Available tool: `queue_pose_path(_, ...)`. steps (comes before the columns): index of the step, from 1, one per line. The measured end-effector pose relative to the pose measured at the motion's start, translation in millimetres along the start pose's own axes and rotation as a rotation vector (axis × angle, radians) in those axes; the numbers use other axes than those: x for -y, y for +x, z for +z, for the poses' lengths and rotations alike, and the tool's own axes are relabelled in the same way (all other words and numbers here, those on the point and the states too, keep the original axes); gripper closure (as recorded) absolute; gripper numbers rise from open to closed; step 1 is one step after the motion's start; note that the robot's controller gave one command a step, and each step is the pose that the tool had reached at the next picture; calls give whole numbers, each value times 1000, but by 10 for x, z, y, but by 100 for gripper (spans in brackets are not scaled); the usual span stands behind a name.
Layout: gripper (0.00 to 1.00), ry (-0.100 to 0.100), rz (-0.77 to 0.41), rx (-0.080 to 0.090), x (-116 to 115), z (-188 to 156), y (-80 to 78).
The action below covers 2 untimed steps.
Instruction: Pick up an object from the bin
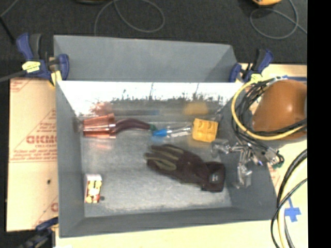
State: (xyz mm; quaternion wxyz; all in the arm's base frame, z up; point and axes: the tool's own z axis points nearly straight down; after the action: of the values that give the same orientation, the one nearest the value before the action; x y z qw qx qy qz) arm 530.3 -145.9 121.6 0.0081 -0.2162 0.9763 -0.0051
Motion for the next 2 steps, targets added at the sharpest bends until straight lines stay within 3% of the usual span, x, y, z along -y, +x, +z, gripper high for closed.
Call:
queue_pose_path(1, 0, -7, -216, -8, -102, 334, -18)
queue_pose_path(2, 100, 5, -448, 6, -214, 495, -79)
